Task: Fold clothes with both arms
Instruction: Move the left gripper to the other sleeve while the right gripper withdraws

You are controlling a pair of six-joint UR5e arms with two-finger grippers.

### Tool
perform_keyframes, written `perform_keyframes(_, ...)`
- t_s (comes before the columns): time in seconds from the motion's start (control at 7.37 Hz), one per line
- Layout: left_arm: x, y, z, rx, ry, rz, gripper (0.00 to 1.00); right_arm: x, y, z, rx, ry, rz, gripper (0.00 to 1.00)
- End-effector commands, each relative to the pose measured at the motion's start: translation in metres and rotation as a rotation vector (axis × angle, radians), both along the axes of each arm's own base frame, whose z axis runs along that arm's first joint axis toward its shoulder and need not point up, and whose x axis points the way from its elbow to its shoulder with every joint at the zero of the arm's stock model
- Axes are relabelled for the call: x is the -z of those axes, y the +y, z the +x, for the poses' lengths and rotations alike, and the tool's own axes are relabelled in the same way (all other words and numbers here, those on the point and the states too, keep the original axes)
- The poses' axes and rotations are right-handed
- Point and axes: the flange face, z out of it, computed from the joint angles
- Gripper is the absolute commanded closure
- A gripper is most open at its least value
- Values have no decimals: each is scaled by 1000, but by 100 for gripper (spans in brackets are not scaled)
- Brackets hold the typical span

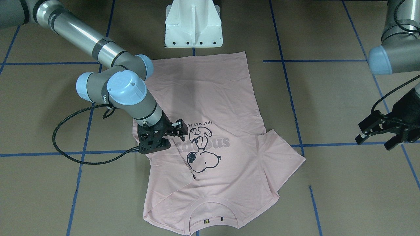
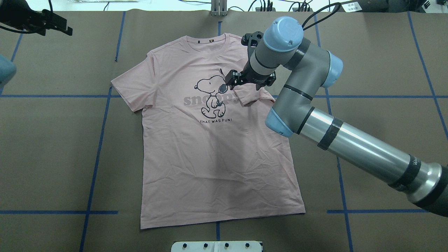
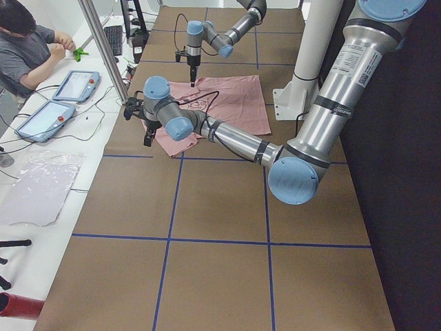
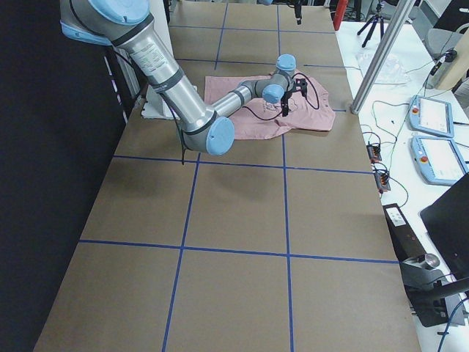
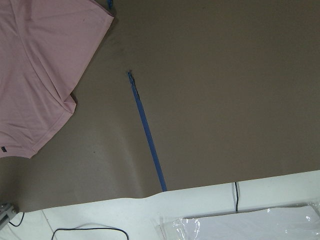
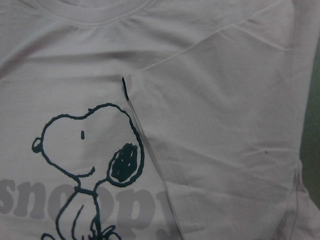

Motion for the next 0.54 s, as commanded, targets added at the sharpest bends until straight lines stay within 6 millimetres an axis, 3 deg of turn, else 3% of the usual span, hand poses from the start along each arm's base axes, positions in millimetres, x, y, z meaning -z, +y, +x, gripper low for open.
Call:
perform_keyframes(0.0,-13,19,102,109,-73,6,1,17,-10,55,-43,113,-98,0)
perform_keyframes(0.14,-32,22,139,164,-105,16,1,18,-17,83,-40,145,-91,0)
perform_keyframes(0.41,-68,19,169,165,-105,39,4,-7,-27,131,-4,179,-32,0)
